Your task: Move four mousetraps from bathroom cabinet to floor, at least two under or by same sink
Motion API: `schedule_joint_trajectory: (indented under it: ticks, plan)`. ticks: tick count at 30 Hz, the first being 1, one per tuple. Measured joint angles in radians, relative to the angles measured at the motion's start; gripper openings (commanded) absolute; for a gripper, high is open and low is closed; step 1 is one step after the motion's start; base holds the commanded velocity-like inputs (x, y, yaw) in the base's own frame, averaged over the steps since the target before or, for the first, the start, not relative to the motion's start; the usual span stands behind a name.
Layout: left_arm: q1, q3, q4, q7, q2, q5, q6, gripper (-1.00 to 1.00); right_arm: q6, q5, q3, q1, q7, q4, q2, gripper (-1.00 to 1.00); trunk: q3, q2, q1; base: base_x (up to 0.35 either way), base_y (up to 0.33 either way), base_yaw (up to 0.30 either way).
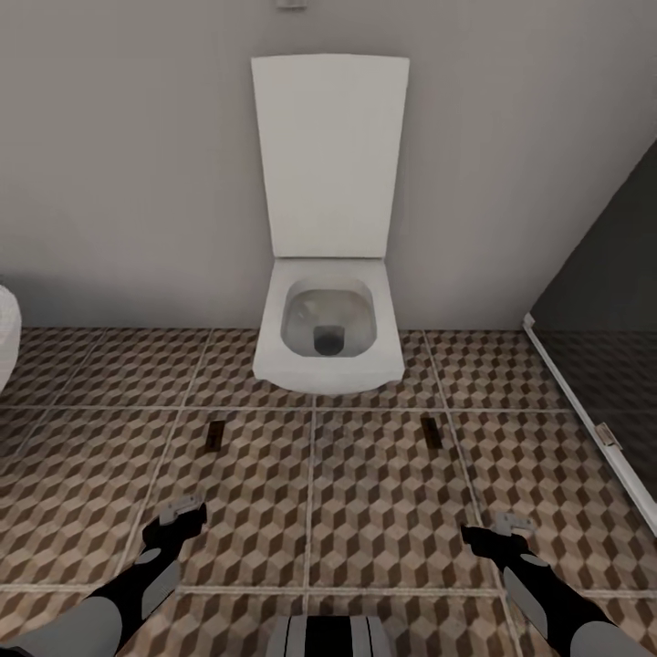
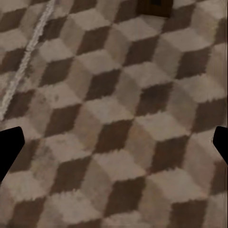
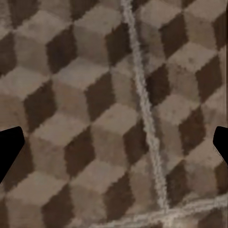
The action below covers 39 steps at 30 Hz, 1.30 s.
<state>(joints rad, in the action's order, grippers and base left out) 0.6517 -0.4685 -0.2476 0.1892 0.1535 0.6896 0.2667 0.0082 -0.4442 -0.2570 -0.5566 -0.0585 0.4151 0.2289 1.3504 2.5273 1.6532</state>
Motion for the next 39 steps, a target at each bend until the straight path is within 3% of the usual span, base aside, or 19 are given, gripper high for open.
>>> schedule_joint_trajectory:
  ticks: [39]
  plan:
    - [0.0, 0.002, -0.021, -0.004, 0.002, 0.0, -0.001, 1.0, 0.004, 0.001, -0.001, 0.0, -0.001, 0.002, 0.001, 1.0, -0.151, -0.009, -0.018, 0.0, 0.0, 0.0]
